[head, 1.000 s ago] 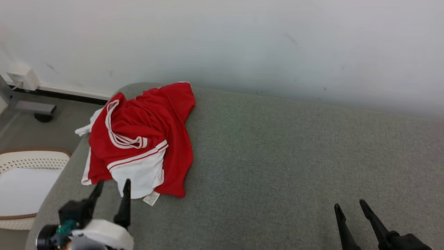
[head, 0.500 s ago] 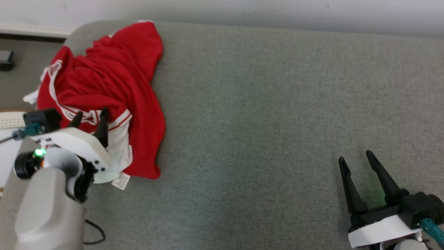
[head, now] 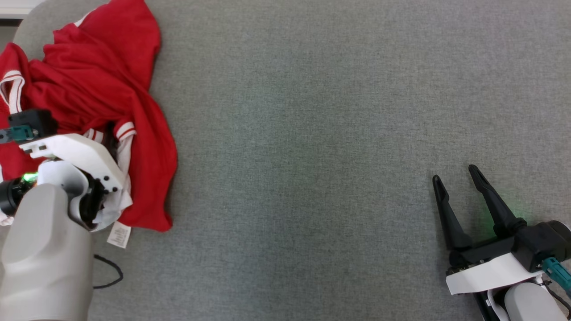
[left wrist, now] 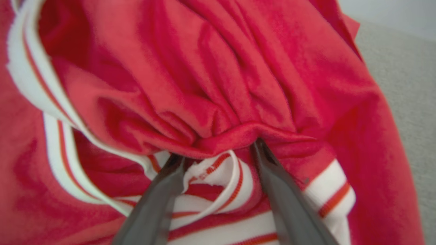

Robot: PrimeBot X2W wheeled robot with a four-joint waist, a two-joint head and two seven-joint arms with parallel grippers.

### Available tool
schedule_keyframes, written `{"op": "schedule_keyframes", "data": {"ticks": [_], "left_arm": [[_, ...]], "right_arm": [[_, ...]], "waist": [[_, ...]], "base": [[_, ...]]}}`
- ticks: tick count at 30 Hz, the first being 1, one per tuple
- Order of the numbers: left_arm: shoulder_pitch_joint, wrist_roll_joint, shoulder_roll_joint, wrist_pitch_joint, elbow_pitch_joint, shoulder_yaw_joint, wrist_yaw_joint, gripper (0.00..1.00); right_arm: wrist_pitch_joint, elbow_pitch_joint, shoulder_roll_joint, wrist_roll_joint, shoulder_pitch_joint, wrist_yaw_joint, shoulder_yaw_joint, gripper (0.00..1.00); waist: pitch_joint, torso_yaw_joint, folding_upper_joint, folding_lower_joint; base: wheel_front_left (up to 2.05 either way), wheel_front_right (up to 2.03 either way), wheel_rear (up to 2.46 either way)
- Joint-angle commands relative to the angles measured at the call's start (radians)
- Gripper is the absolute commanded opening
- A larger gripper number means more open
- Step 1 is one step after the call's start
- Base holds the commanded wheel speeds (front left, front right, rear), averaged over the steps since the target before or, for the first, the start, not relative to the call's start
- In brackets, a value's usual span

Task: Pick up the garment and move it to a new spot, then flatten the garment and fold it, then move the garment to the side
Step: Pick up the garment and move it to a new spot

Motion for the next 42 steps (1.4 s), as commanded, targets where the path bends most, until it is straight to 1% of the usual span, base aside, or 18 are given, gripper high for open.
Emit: {"op": "schedule_keyframes", "data": {"ticks": [1, 3, 9, 15, 19, 26, 34, 35, 42], "left_arm": [[0.016, 0.003, -0.003, 0.022, 0.048, -0.007, 0.0, 0.0], [0.019, 0.004, -0.001, 0.031, 0.07, -0.015, -0.008, 0.0], [0.023, -0.02, 0.037, -0.012, 0.08, -0.002, -0.021, 0.0], [0.018, -0.051, 0.065, -0.03, 0.038, 0.016, -0.041, 0.0], [0.019, -0.064, 0.081, -0.032, -0.016, 0.015, -0.051, 0.0], [0.035, -0.074, 0.088, 0.002, -0.163, -0.008, -0.06, 0.0], [0.068, -0.093, 0.096, 0.082, -0.396, -0.024, -0.06, 0.0], [0.068, -0.093, 0.096, 0.082, -0.396, -0.024, -0.06, 0.0], [0.114, -0.124, 0.072, 0.163, -0.618, -0.046, -0.061, 0.0]], "right_arm": [[0.001, 0.019, -0.007, 0.003, 0.011, -0.002, -0.006, 1.0], [0.001, 0.023, -0.005, 0.004, 0.022, -0.002, -0.011, 1.0], [0.001, 0.035, 0.015, 0.008, 0.046, -0.002, -0.015, 1.0], [0.001, 0.047, 0.028, 0.017, 0.077, -0.002, -0.01, 1.0], [0.001, 0.055, 0.038, 0.022, 0.102, -0.002, -0.007, 1.0], [0.001, 0.066, 0.052, 0.03, 0.142, -0.002, -0.004, 1.0], [0.001, 0.068, 0.064, 0.03, 0.18, -0.002, -0.003, 1.0], [0.001, 0.068, 0.064, 0.03, 0.18, -0.002, -0.003, 1.0], [0.001, 0.064, 0.071, 0.028, 0.201, -0.002, -0.004, 1.0]], "waist": [[-0.006, -0.003, 0.0, -0.0001], [-0.019, -0.001, 0.0, -0.0001], [-0.091, 0.013, 0.0, -0.0001], [-0.181, 0.021, 0.0, -0.0001], [-0.234, 0.02, 0.0, -0.0001], [-0.308, 0.004, 0.0, -0.0001], [-0.363, -0.042, 0.0, -0.0001], [-0.363, -0.042, 0.0, -0.0001], [-0.381, -0.102, 0.0, -0.0001]], "base": [[0.0, 0.0, 0.0], [0.0, 0.0, 0.0], [0.0, 0.0, 0.0], [0.0, 0.0, 0.0], [0.0, 0.0, 0.0], [0.0, 0.0, 0.0], [0.0, 0.0, 0.0], [0.0, 0.0, 0.0], [0.0, 0.0, 0.0]]}}
